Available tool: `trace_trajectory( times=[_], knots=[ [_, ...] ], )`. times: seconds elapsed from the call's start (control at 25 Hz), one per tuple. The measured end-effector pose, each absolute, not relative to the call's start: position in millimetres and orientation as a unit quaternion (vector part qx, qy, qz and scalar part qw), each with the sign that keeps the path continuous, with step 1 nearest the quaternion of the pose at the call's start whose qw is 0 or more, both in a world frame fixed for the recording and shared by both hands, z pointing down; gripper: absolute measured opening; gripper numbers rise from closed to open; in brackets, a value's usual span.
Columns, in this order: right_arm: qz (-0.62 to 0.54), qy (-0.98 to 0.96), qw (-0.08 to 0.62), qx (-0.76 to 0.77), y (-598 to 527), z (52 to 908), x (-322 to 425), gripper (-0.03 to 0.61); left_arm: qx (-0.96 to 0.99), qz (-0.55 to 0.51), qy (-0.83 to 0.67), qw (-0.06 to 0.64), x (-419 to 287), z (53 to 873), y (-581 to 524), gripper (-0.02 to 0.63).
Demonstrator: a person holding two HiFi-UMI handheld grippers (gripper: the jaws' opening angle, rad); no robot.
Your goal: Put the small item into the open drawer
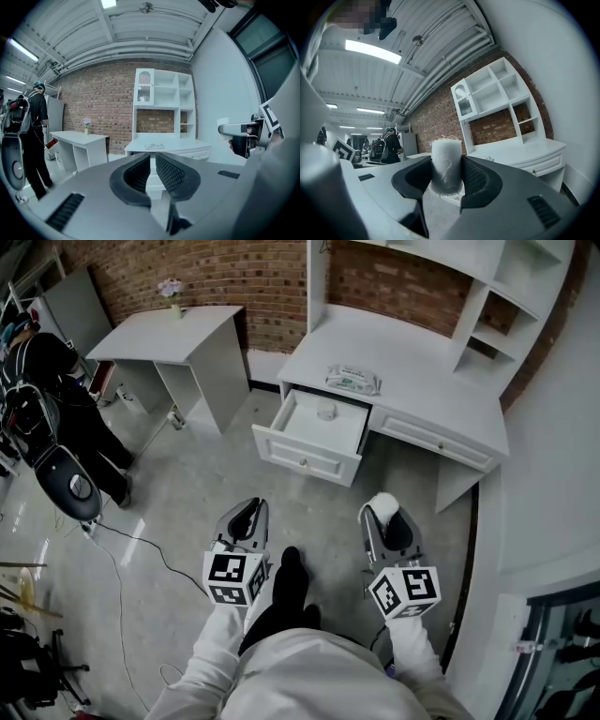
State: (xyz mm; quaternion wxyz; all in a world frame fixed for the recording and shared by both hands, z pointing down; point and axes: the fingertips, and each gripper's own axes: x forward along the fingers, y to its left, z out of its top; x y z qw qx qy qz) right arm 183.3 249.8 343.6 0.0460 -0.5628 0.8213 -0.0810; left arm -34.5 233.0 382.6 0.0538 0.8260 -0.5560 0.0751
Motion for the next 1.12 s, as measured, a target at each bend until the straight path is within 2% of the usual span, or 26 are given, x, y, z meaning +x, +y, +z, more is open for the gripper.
trace_trajectory(
  times=[0.64,1.12],
  knots=[
    [-0.079,0.809,0.048,-0.580,159.0,341.3,188.3,0.199,0.837,0.061,-0.540,0.061,-23.0,385.4,126.9,0.051],
    [-0.086,0.807,0.048,-0.583,53.5,337.5,165.2,0.199,0.840,0.077,-0.532,0.074,-43.4,400.2,24.2,0.051]
  ],
)
